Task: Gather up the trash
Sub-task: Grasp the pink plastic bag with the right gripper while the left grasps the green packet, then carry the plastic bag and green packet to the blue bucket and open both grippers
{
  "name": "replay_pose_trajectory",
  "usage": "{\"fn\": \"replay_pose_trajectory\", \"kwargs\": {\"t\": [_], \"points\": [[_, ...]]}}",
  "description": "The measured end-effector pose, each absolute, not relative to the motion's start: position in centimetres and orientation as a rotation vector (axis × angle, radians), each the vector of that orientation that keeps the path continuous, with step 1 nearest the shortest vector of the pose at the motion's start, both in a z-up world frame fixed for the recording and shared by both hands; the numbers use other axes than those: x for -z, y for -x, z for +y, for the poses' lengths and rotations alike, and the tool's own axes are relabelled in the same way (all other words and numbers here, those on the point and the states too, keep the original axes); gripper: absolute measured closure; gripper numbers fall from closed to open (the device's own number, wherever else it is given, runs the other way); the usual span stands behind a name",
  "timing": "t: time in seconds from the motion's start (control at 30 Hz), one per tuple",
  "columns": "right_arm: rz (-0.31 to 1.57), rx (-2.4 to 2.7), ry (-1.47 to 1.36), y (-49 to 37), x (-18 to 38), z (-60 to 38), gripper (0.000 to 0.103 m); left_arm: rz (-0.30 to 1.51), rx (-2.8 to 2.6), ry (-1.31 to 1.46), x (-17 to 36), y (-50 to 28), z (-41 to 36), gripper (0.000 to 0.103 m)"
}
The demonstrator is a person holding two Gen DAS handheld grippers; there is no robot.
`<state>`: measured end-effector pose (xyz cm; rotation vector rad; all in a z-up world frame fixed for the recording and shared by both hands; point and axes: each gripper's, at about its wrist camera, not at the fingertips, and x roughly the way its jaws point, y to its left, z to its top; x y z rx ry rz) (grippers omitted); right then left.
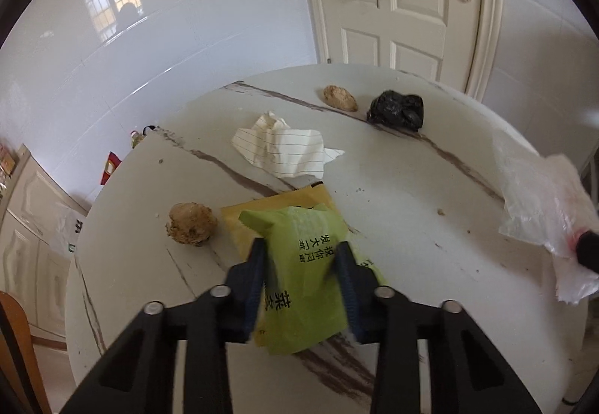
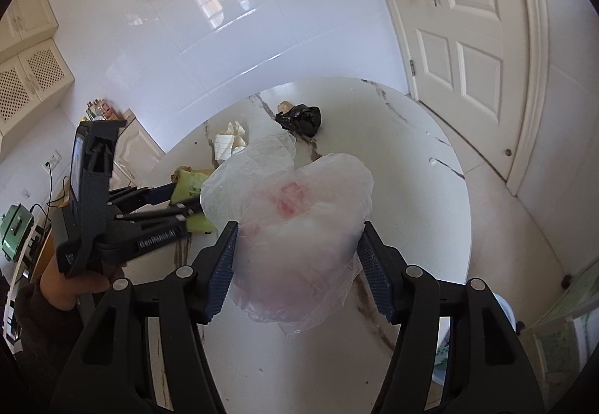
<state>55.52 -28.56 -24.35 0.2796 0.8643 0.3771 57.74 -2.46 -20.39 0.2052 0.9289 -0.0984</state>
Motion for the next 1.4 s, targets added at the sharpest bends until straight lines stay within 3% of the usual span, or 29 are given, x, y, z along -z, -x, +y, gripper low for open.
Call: {"fn": "replay_pose_trajectory", "kwargs": {"t": [0.03, 0.1, 0.73, 1.1, 1.4], "points": [[0.864, -0.377, -0.280, -55.3, 24.3, -28.6, 0.043, 0.936, 0.120, -0.183, 20.2, -57.5, -2.2, 0.089], [0.866, -0.379, -0.281, -54.9, 24.3, -28.5, 0.043, 0.931, 0.132, -0.152, 20.0, -57.1, -1.7, 0.091], [0.798, -0.333, -0.296, -48.7, 21.5, -31.4, 0.043, 0.826, 0.355, -0.008, 14.9, -48.8, -4.4, 0.098], [0.743, -0.179, -0.328, -42.9, 20.4, -39.4, 0.043, 0.814, 0.543, -0.141, 14.5, -45.9, -16.7, 0.097], [0.774, 0.000, -0.395, -39.9, 23.6, -47.9, 0.043, 0.903, 0.683, -0.281, 19.3, -47.5, -28.9, 0.097]]}}
